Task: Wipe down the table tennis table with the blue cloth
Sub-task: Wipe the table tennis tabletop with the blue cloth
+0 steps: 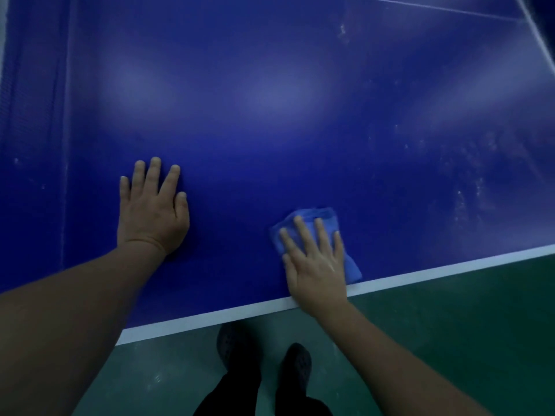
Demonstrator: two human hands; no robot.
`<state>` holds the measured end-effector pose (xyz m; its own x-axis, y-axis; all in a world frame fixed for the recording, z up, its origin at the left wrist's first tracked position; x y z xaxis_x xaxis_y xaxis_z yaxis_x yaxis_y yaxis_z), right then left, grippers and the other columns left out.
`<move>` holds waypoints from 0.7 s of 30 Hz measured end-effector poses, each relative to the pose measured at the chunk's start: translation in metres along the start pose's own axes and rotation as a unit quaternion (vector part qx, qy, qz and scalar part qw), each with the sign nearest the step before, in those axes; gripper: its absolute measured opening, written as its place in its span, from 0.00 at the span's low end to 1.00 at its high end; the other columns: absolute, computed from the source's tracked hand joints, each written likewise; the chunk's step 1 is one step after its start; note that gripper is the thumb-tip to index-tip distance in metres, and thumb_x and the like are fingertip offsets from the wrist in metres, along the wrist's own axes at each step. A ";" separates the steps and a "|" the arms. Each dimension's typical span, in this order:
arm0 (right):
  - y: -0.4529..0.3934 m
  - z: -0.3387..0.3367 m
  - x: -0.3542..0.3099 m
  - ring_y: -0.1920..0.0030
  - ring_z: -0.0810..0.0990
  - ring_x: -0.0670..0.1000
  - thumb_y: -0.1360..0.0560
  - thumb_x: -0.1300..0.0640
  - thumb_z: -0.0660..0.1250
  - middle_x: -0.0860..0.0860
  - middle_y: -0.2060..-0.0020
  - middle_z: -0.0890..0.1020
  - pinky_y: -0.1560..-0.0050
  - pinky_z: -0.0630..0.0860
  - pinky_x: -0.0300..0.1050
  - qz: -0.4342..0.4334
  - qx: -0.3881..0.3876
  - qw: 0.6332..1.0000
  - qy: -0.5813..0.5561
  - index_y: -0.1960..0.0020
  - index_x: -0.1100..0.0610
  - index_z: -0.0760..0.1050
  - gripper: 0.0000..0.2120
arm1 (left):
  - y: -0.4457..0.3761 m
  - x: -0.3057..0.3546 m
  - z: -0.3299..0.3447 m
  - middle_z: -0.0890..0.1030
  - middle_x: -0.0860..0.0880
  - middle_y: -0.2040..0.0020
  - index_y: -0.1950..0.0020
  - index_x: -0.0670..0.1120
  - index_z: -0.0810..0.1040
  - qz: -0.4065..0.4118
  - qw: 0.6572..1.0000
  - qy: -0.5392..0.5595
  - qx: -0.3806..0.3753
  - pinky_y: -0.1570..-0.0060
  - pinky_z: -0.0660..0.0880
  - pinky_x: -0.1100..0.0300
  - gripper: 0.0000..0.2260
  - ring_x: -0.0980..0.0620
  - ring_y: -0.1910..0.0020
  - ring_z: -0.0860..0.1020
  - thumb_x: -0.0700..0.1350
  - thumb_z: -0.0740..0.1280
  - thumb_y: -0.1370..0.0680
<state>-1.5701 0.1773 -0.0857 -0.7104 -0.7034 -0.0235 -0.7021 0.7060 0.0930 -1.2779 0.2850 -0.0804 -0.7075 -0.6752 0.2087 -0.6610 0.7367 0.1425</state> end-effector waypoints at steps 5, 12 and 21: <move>0.010 -0.015 0.138 0.23 0.59 0.61 0.19 0.46 0.48 0.51 0.20 0.59 0.26 0.57 0.66 0.160 -0.011 0.987 0.021 0.22 0.47 0.63 0.26 | 0.002 -0.001 -0.006 0.50 0.44 0.19 0.19 0.48 0.55 0.000 1.000 0.025 -0.012 0.23 0.41 0.43 0.32 0.44 0.20 0.44 0.60 0.44 0.21; 0.000 -0.016 0.140 0.21 0.52 0.61 0.16 0.46 0.52 0.49 0.19 0.53 0.25 0.48 0.68 0.413 0.034 0.908 -0.066 0.20 0.45 0.57 0.25 | 0.060 0.080 0.004 0.53 0.40 0.20 0.21 0.43 0.60 0.048 0.996 0.068 -0.013 0.23 0.43 0.43 0.31 0.42 0.20 0.48 0.56 0.52 0.22; 0.013 -0.013 0.202 0.21 0.55 0.58 0.17 0.44 0.50 0.48 0.20 0.56 0.24 0.53 0.64 0.170 -0.024 0.985 0.012 0.22 0.44 0.61 0.25 | 0.112 0.143 0.047 0.50 0.43 0.19 0.20 0.44 0.56 0.185 0.981 -0.033 -0.053 0.24 0.45 0.40 0.31 0.46 0.20 0.45 0.58 0.48 0.20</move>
<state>-1.7220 0.0436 -0.0761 -0.9022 -0.4295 0.0403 -0.4207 0.8966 0.1381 -1.4650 0.2687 -0.0799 -0.9113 -0.3587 0.2023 -0.3283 0.9293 0.1691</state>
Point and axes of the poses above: each hand's wrist, its own y-axis away from the middle knuckle, its own z-axis out of the palm, x = y × z, the point moved 1 cm from there along -y, towards the middle knuckle
